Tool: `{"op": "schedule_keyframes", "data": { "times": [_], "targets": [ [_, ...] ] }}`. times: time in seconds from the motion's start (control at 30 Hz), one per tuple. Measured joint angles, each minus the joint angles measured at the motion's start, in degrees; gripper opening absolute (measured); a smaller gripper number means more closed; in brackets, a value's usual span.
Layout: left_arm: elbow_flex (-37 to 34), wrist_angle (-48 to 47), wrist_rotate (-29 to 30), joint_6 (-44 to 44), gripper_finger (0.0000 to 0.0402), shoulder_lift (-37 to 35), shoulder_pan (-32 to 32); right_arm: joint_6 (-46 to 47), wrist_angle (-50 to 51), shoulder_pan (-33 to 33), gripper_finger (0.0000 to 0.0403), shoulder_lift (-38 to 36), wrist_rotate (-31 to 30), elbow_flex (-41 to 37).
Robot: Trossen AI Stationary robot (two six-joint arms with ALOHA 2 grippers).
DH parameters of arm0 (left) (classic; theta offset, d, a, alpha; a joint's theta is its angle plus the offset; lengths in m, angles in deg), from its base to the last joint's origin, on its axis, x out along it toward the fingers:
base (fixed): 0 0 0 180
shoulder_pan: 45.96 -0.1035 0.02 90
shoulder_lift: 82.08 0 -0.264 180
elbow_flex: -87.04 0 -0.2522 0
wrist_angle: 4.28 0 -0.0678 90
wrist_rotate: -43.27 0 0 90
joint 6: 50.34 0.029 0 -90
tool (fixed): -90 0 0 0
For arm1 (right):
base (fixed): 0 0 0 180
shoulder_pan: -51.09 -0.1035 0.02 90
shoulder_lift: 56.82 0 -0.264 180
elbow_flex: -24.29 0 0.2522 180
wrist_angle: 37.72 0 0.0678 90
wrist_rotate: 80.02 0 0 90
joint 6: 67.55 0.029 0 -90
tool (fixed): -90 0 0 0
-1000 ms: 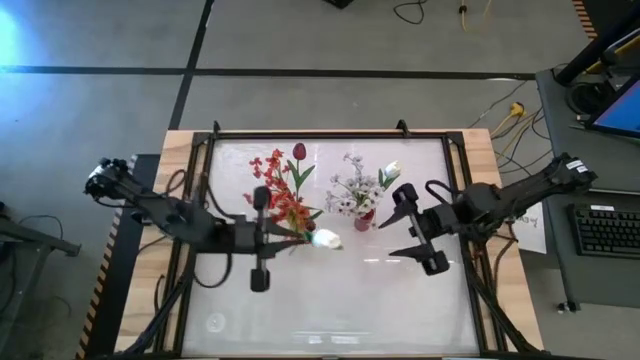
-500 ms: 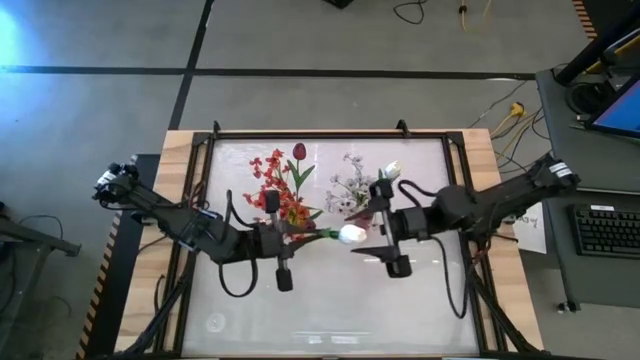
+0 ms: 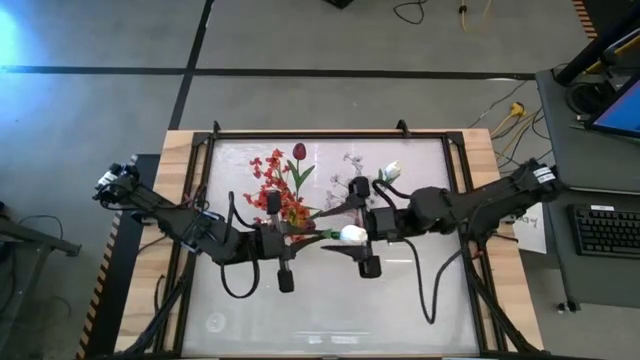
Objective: Sort flowers into vase by color
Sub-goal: Put the white tulip into the red flower vase
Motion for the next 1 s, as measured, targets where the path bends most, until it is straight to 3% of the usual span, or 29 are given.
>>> {"op": "schedule_keyframes", "data": {
  "times": [0.27,0.4,0.53,0.63,0.77,0.87,1.0],
  "targets": [
    [0.0,0.9,0.0,-0.3,0.0001,0.0,0.0,0.3,0.6,0.7,0.0108,1.3,0.0,0.7],
    [0.5,1.1,0.0,0.8,0.0023,0.0,0.0,0.2,0.8,0.7,0.0024,1.2,0.6,0.7],
    [2.5,-1.5,0.1,3.5,0.0071,0.0,0.5,1.8,3.4,0.5,0.0019,-0.6,0.5,0.9],
    [7.4,-9.3,5.7,6.1,0.0115,-0.3,2.6,5.8,17.6,0.2,0.0019,-5.4,-0.3,4.6],
    [16.1,-24.6,11.4,0.9,0.0162,-0.7,6.2,15.3,39.4,0.1,0.0018,-12.1,-0.9,9.9],
    [19.1,-32.8,11.1,-6.3,0.0182,-0.4,8.0,21.0,48.0,-0.9,0.0018,-16.2,-1.2,8.4],
    [17.1,-34.4,12.5,-11.8,0.0182,-0.4,11.0,25.1,48.9,-3.7,0.0018,-21.3,-6.7,0.3]
  ]
}}
